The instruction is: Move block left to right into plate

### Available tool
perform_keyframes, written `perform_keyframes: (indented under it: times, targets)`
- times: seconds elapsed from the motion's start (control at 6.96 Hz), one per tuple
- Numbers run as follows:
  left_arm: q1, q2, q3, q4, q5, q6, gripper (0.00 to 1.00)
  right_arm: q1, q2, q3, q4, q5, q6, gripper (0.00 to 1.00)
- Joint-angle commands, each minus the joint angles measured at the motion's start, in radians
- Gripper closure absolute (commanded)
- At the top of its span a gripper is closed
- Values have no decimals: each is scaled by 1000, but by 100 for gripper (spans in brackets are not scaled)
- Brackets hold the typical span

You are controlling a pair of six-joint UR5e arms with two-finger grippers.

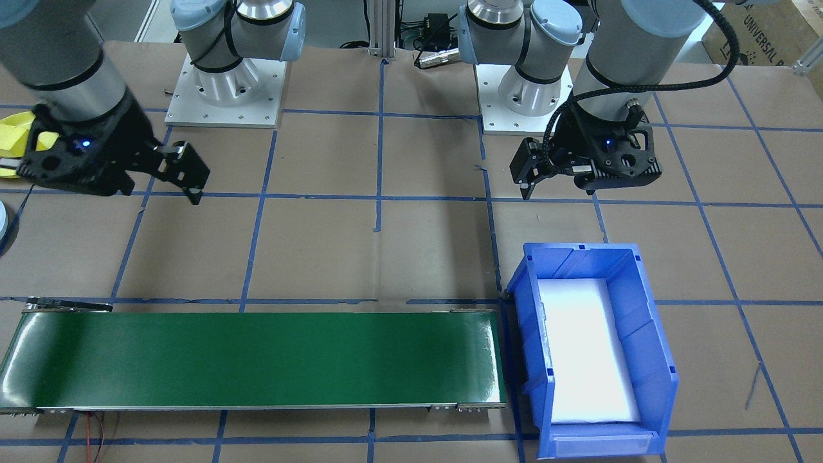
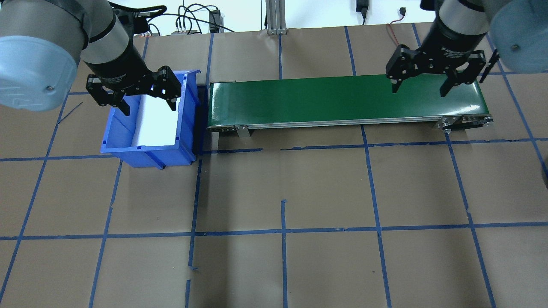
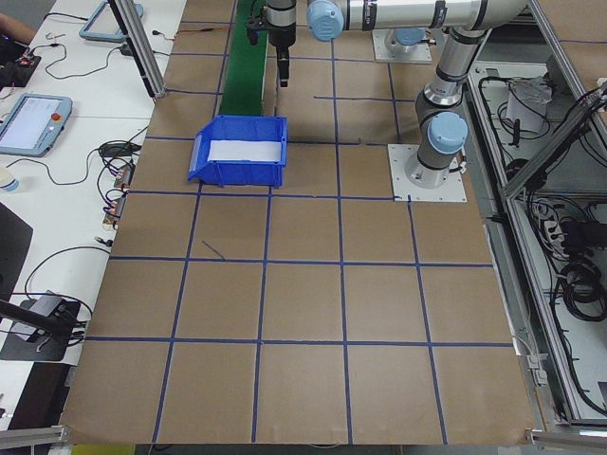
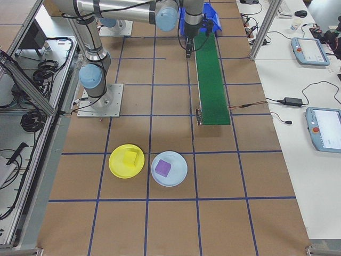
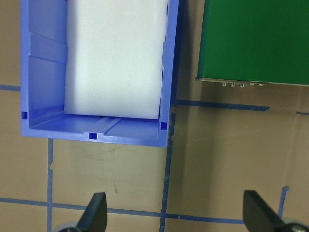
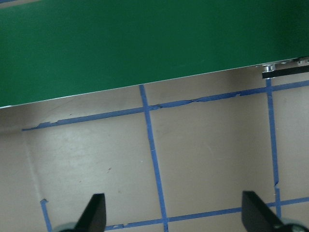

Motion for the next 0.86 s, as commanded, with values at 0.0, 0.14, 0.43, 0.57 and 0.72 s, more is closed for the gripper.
perform_keyframes:
  times: [0.0,0.14,0.43,0.57,0.72]
  targets:
    - [0,-2,1,0,0,-1,0,39,-8,-10,6,-68,14,0]
    - [0,-2,4,0,0,0,0,54,-13,-10,22,-93,18,0]
    - [0,-2,4,2,0,0,0,58,-13,-14,23,-48,29,0]
    - [0,-2,-1,0,0,0,0,35,-7,-27,26,-46,15,0]
    - [0,-2,-1,0,0,0,0,29,-10,-40,33,-41,17,0]
